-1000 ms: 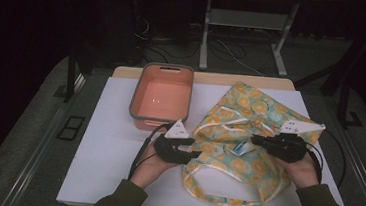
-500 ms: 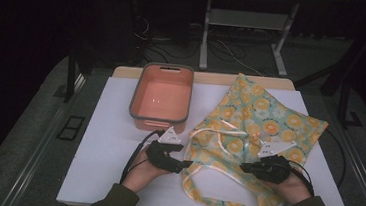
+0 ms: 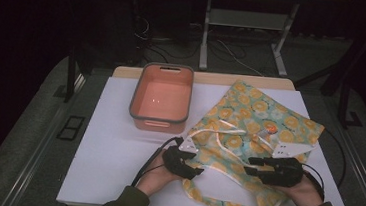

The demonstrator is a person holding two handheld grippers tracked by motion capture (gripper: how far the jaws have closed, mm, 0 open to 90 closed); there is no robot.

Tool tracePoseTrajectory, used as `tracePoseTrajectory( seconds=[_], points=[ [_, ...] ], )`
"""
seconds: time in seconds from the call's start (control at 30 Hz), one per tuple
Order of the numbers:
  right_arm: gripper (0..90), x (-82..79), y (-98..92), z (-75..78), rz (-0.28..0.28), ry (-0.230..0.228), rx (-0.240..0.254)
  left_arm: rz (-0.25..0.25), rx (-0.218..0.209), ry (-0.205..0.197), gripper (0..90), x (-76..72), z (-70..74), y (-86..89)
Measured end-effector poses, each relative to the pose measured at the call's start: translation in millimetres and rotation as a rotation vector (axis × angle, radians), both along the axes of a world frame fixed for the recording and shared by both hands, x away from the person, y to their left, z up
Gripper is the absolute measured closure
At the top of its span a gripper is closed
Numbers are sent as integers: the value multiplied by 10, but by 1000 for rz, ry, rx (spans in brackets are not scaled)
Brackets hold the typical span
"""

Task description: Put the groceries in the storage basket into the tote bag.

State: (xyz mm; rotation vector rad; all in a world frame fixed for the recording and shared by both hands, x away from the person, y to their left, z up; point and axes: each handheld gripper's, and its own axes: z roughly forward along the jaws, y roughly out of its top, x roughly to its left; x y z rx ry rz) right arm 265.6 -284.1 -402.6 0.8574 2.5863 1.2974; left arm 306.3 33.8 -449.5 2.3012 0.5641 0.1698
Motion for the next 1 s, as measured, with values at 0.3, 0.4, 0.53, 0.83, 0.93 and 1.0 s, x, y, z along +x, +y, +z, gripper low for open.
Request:
tracePoseTrajectory(
  seconds=[0.3,0.4,0.53,0.83,0.93,1.0],
  points=[
    [535,-153,8,-223,39,35,-122,-20,-1,-28,890,27,1,1],
    [510,-143,22,-299,49,61,-161,-4,-38,-11,895,48,23,31],
    [489,-151,64,-357,81,81,-195,18,-113,10,896,66,75,91],
    [807,-154,71,-363,59,41,-281,30,-207,29,898,66,154,141],
    [883,-150,72,-358,56,36,-290,30,-213,32,898,64,160,143],
    [889,-142,63,-358,54,38,-287,29,-216,32,898,62,166,146]
  ],
)
